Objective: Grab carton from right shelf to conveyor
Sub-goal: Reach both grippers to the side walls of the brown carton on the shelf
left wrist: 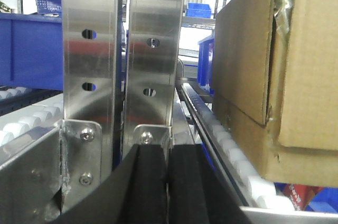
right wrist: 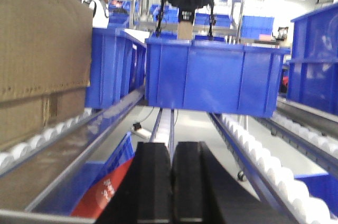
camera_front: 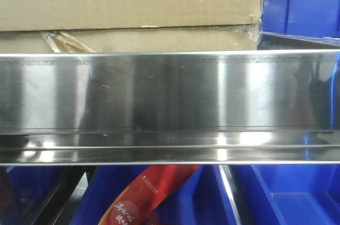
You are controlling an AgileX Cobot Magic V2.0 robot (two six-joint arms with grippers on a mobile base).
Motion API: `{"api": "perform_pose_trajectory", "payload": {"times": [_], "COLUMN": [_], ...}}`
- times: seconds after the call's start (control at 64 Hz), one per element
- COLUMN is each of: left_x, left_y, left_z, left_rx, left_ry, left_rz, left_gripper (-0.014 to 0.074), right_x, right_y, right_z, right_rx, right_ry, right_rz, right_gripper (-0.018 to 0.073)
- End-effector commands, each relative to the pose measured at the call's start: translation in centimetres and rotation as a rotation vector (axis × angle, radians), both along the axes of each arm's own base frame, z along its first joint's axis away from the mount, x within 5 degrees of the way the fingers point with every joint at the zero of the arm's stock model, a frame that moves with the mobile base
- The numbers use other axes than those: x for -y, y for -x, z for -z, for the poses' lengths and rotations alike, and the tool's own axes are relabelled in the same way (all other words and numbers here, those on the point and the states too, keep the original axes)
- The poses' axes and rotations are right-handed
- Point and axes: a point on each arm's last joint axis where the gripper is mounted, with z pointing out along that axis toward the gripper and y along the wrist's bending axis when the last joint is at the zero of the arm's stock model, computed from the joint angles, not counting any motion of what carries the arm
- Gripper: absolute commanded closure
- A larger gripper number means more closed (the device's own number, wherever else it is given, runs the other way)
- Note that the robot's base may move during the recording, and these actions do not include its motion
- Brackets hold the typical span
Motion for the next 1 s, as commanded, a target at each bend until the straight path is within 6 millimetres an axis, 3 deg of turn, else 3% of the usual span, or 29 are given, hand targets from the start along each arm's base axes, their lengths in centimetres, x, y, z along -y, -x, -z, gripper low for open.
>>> {"api": "perform_pose_trajectory", "payload": {"times": [0.0, 0.094, 0.156, 0.281, 0.375, 0.531, 0.656, 0.796, 0.984], "left_x": [0.1, 0.1, 0.1, 0.1, -0.1, -0.3, -0.3, -0.1, 1.6], "left_y": [0.1, 0.3, 0.3, 1.3, 2.6, 3.4, 2.4, 0.3, -2.2], "left_z": [-0.6, -1.4, -1.7, -5.1, -8.6, -13.2, -15.3, -16.6, -19.3], "left_rx": [0.062, 0.147, 0.151, 0.124, 0.126, 0.077, 0.045, -0.085, -0.214], "left_ry": [0.012, 0.007, 0.007, -0.027, -0.097, -0.098, -0.094, -0.114, -0.182], "left_rz": [0.011, 0.016, 0.016, -0.001, -0.037, -0.061, -0.036, 0.014, 0.221], "left_gripper": [0.0583, 0.0583, 0.0583, 0.0537, 0.0425, 0.0238, 0.0186, 0.0183, 0.0183], "right_x": [0.0, 0.1, 0.1, -0.3, -0.4, -0.5, -0.6, -0.7, -1.4], "right_y": [0.1, 0.1, 0.4, 1.9, 3.2, 3.4, 2.4, 1.0, -0.2], "right_z": [-0.4, -0.5, -2.0, -5.9, -9.0, -13.3, -15.2, -16.4, -19.1], "right_rx": [0.047, 0.038, 0.047, -0.007, -0.014, -0.021, -0.044, -0.066, -0.150], "right_ry": [0.000, -0.087, -0.107, -0.093, -0.085, -0.084, -0.083, -0.089, -0.101], "right_rz": [0.001, -0.006, -0.016, -0.060, -0.084, -0.100, -0.100, -0.101, -0.174], "right_gripper": [0.0624, 0.0624, 0.0624, 0.0624, 0.0582, 0.0237, -0.0017, -0.0009, -0.0009]}}
